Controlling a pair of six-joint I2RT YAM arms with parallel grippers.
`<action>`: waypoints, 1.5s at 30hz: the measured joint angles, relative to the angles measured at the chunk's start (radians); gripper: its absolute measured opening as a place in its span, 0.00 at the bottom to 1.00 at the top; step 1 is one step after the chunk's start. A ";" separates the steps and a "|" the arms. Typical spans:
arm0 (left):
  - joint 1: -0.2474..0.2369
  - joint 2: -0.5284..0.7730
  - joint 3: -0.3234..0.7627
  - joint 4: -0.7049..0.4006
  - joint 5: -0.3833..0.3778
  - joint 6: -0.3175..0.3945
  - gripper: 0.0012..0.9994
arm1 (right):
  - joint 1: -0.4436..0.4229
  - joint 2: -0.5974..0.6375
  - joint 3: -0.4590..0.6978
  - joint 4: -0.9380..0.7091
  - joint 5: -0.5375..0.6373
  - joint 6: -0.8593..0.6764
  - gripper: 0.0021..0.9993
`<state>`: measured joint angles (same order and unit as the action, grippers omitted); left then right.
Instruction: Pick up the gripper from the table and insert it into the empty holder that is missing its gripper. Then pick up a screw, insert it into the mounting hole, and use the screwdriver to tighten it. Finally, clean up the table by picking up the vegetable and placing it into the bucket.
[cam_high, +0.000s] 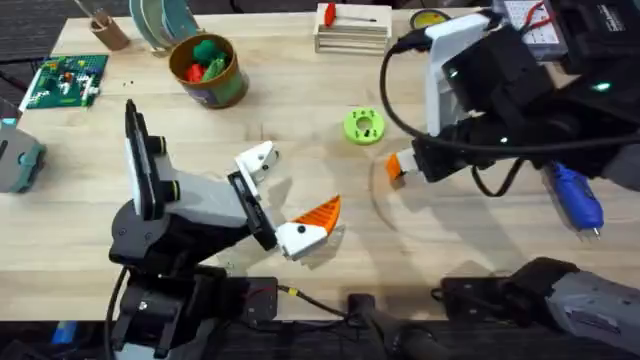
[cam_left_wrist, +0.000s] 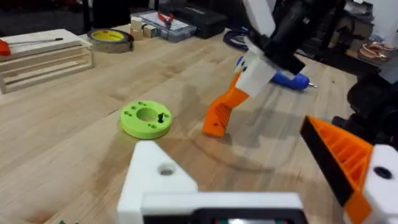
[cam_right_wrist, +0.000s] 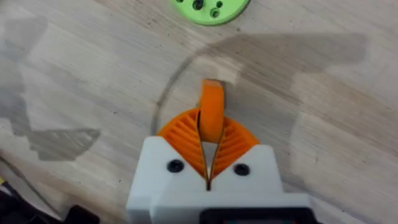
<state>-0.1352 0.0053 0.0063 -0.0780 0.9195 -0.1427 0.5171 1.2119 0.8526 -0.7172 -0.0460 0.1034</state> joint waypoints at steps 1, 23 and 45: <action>0.000 0.000 0.000 0.000 0.000 0.000 0.99 | 0.000 -0.011 0.011 -0.009 0.000 0.000 0.01; 0.000 0.000 0.000 -0.004 0.039 0.032 0.99 | 0.000 -0.180 0.101 0.055 -0.348 0.084 0.01; 0.000 0.000 0.000 -0.009 0.061 0.039 0.99 | -0.114 -0.009 0.083 0.166 -0.890 0.162 0.01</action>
<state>-0.1352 0.0051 0.0063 -0.0868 0.9810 -0.1032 0.4026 1.2034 0.9354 -0.5516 -0.9357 0.2657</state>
